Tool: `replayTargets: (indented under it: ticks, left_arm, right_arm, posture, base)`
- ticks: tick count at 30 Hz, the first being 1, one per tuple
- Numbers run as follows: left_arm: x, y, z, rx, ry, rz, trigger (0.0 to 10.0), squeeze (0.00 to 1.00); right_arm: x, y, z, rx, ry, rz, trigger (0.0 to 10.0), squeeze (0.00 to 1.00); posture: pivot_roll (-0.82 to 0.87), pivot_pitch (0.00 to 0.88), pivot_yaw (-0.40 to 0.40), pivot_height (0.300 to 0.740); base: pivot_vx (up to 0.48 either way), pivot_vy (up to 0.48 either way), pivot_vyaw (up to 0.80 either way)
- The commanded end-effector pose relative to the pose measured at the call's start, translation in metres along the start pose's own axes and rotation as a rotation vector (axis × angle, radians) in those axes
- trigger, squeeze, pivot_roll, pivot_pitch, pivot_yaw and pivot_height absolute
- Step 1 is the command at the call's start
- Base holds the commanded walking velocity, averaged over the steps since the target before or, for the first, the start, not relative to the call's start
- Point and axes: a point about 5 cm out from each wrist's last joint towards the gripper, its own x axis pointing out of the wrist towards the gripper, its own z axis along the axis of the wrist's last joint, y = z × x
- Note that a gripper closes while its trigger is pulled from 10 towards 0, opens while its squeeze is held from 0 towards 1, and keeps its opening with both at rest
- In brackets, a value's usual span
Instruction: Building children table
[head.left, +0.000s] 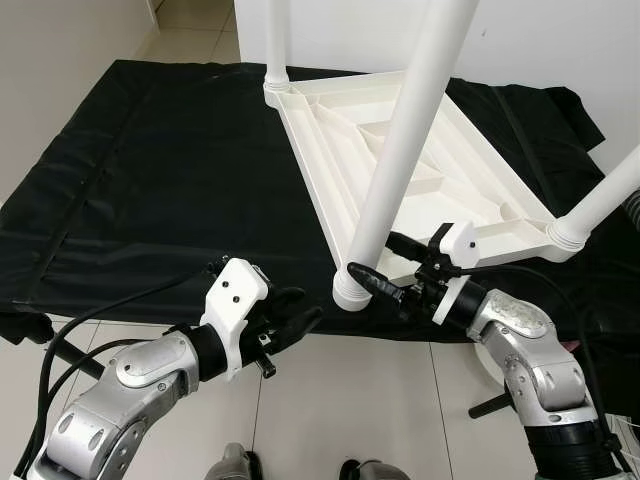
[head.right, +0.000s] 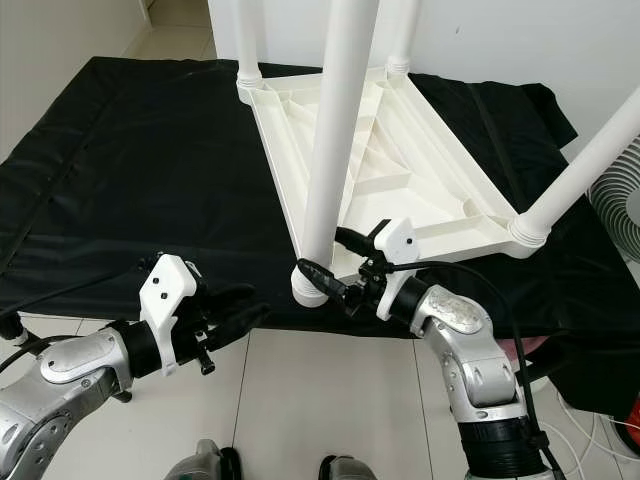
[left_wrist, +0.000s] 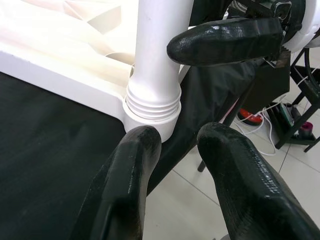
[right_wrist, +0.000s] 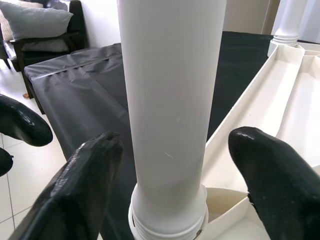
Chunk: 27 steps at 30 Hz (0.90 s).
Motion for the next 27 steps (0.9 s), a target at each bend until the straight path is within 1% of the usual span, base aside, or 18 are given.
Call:
replayTargets:
  ticks: [1,4,5,6,7,8,10,11,12,17,24,25,26,27]
  left_arm:
    - [-0.001,-0.005,0.0,0.002,0.008,-0.055,10.0,0.0]
    - [-0.001,-0.006,-0.001,0.0,0.007,-0.053,10.0,0.0]
    - [-0.001,-0.006,0.0,-0.001,0.006,-0.055,10.0,0.0]
    - [-0.001,-0.006,0.0,-0.001,0.006,-0.056,10.0,0.0]
    - [-0.001,-0.006,0.0,-0.001,0.006,-0.056,10.0,0.0]
    - [-0.001,-0.007,0.0,0.0,0.007,-0.056,10.0,0.0]
    - [-0.001,-0.007,0.0,0.0,0.007,-0.056,10.0,0.0]
    - [-0.001,-0.006,0.0,0.001,0.008,-0.054,10.0,0.0]
    - [-0.001,-0.005,0.0,0.003,0.009,-0.054,10.0,0.0]
    - [-0.001,-0.004,0.0,0.006,0.009,-0.055,10.0,0.0]
    - [0.001,-0.003,0.002,0.009,0.004,-0.053,10.0,0.0]
    - [0.001,-0.003,0.002,0.006,0.002,-0.053,10.0,0.0]
    - [0.002,-0.003,0.002,0.005,0.0,-0.053,10.0,0.0]
    - [0.002,-0.003,0.002,0.005,0.0,-0.053,10.0,0.0]
  right_arm:
    - [-0.002,0.0,0.0,-0.01,0.006,0.008,10.0,0.0]
    - [-0.008,-0.002,0.0,-0.027,0.018,0.011,10.0,0.0]
    - [-0.011,-0.003,0.001,-0.028,0.022,0.013,9.3,0.0]
    - [-0.014,-0.004,0.002,-0.027,0.024,0.016,6.3,0.0]
    - [-0.014,-0.004,0.002,-0.027,0.024,0.016,6.3,0.0]
    - [-0.017,-0.005,0.003,-0.028,0.025,0.016,4.2,0.0]
    - [-0.019,-0.006,0.004,-0.028,0.03,0.027,4.1,0.0]
    - [-0.021,-0.006,0.004,-0.033,0.034,0.031,3.8,0.0]
    - [-0.022,-0.006,0.004,-0.038,0.04,0.043,0.0,0.0]
    - [-0.021,-0.007,0.005,-0.042,0.04,0.053,0.0,0.0]
    - [-0.006,-0.006,0.002,-0.041,0.028,0.086,0.0,0.0]
    - [0.001,-0.005,0.001,-0.039,0.018,0.094,0.6,0.0]
    - [0.006,-0.005,0.001,-0.038,0.012,0.1,0.6,0.0]
    - [0.006,-0.005,0.001,-0.038,0.012,0.1,0.6,0.0]
  posture:
    - [-0.03,0.136,-0.005,0.74]
    - [-0.04,0.137,-0.004,0.74]
    - [-0.04,0.137,-0.004,0.74]
    - [-0.04,0.137,-0.004,0.74]
    - [-0.04,0.137,-0.004,0.74]
    - [-0.04,0.135,-0.003,0.74]
    - [-0.04,0.136,0.0,0.74]
    - [-0.04,0.136,0.0,0.74]
    - [-0.04,0.133,0.002,0.74]
    - [-0.04,0.132,0.003,0.74]
    - [-0.04,0.129,0.002,0.74]
    - [-0.04,0.131,0.001,0.74]
    - [-0.04,0.131,0.001,0.74]
    - [-0.04,0.131,0.001,0.74]
  base:
    - [0.0,0.0,0.0]
    - [0.0,0.0,0.0]
    - [0.0,0.0,0.0]
    - [0.0,0.0,0.0]
    - [0.0,0.0,0.0]
    - [0.0,0.0,0.0]
    - [0.0,0.0,0.0]
    - [0.0,0.0,0.0]
    - [0.0,0.0,0.0]
    - [0.0,0.0,0.0]
    - [0.0,0.0,0.0]
    - [0.0,0.0,0.0]
    - [0.0,0.0,0.0]
    - [0.0,0.0,0.0]
